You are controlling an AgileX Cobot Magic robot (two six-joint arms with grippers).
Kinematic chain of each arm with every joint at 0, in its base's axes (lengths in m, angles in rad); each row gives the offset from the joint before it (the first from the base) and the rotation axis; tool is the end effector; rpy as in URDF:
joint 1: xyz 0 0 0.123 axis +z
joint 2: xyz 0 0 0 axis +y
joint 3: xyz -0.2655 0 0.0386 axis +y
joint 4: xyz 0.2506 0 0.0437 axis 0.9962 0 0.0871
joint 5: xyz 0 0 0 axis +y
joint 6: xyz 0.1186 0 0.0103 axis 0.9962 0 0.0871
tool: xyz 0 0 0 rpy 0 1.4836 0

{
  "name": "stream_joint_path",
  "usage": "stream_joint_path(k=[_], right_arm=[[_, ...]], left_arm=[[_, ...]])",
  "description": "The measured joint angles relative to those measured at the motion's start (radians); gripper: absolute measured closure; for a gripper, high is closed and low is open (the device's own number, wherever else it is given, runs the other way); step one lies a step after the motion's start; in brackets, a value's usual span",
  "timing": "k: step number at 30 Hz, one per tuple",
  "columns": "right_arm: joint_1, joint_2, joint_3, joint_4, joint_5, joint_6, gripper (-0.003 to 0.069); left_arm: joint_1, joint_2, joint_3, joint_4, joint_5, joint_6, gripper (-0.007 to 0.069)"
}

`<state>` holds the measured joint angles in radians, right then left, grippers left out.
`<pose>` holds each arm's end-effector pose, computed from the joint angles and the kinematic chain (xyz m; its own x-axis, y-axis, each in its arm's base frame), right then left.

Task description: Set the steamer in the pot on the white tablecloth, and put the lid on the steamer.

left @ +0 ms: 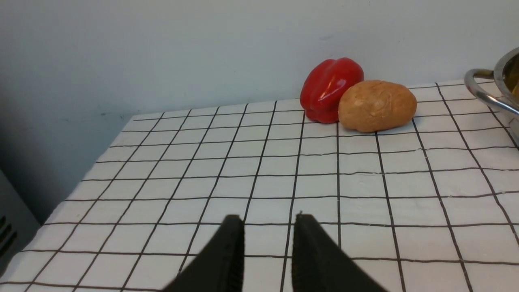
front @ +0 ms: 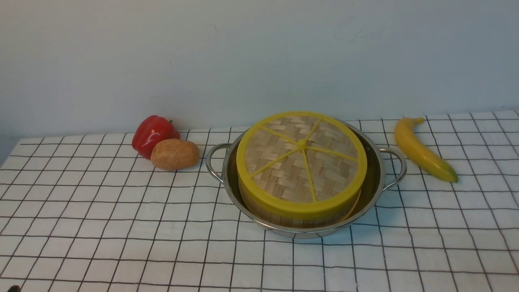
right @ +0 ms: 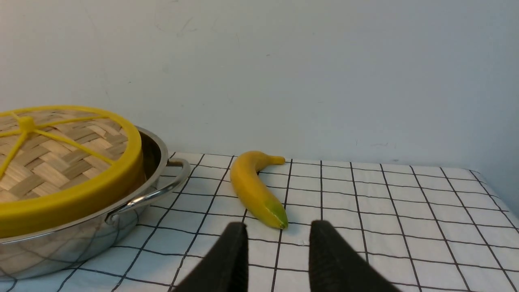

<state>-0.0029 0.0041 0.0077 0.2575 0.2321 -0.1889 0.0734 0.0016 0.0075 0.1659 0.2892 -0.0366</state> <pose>0.1033 0.0067 0.1857 -0.1519 0.0623 -0.9864 -0.0457 0.9965 0.0700 0.1012 0.0131 0.1789 -0.2183 0.1064 -0.9701 -0.0932 0.9872 0.1292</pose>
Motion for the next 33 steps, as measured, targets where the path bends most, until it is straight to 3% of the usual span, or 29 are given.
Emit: stream_joint_path(k=[33], right_arm=[[0.0,-0.001,0.001,0.002,0.002,0.0,0.0419]], left_arm=[[0.0,0.0,0.0,0.0,0.0,-0.001,0.0403]])
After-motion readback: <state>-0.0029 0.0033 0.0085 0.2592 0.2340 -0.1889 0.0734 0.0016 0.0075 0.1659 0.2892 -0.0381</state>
